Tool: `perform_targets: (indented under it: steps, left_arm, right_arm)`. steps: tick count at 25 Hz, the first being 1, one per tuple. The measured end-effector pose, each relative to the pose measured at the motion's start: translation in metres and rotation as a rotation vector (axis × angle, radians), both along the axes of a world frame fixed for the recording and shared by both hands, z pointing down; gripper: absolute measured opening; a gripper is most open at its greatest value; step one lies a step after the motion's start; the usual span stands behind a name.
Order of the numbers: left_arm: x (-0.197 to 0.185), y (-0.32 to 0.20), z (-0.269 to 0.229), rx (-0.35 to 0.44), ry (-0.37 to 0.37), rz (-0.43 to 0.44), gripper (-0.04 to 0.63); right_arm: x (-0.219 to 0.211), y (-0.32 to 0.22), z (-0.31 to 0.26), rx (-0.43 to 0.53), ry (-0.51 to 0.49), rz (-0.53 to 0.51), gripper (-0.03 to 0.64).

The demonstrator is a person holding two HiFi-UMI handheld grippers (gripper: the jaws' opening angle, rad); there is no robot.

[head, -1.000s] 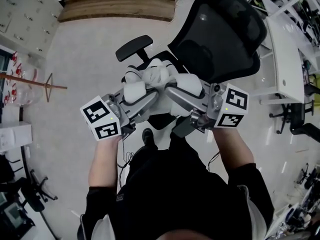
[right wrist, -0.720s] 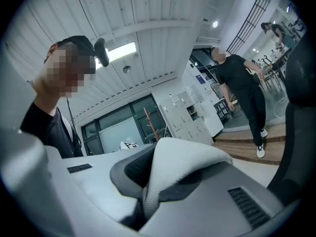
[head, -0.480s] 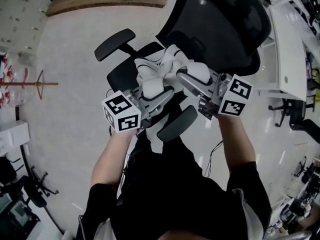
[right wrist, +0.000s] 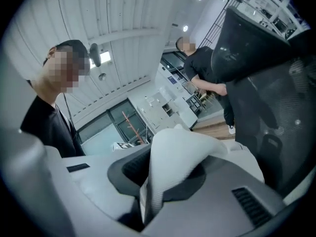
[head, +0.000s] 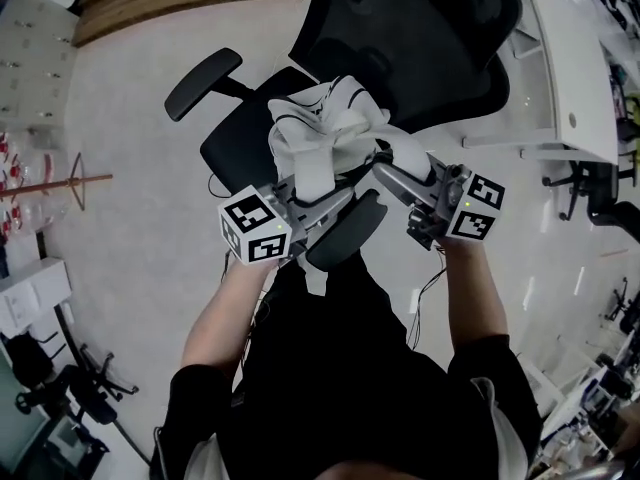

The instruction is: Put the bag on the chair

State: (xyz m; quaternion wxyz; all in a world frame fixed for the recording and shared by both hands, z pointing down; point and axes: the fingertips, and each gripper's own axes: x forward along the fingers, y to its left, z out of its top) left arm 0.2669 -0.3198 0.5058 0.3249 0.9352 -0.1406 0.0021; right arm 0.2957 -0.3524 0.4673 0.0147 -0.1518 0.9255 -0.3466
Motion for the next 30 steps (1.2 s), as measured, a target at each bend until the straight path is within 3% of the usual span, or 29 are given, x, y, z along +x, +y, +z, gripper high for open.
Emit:
perform_targets:
  steps: [5,9,12,13,15,17,23,30]
  left_arm:
    - [-0.001,0.018,0.038,-0.106,-0.018,-0.022,0.023]
    - [-0.002,0.032,0.078,-0.126,-0.123,0.0,0.023]
    - [-0.005,0.045,0.101,-0.118,-0.207,0.024,0.023]
    - [-0.007,0.049,0.105,-0.109,-0.23,0.024,0.029]
    - [-0.014,0.055,0.111,-0.089,-0.279,0.014,0.112]
    - [-0.021,0.058,0.116,-0.073,-0.323,-0.007,0.154]
    - [-0.032,0.045,0.1,-0.028,-0.352,-0.098,0.174]
    - [-0.052,0.036,0.068,0.038,-0.334,-0.144,0.175]
  right_arm:
    - [0.017,0.037,0.063,-0.119,0.167,0.018,0.145]
    - [0.029,0.066,0.126,-0.229,0.322,0.072,0.205]
    - [0.04,0.075,0.147,-0.268,0.351,0.133,0.25]
    - [0.043,0.076,0.148,-0.269,0.35,0.15,0.256]
    - [0.048,0.073,0.143,-0.246,0.351,0.185,0.267]
    - [0.058,0.065,0.134,-0.202,0.363,0.235,0.275]
    - [0.084,0.052,0.105,-0.08,0.412,0.32,0.288]
    - [0.112,0.072,0.097,-0.155,0.373,0.37,0.29]
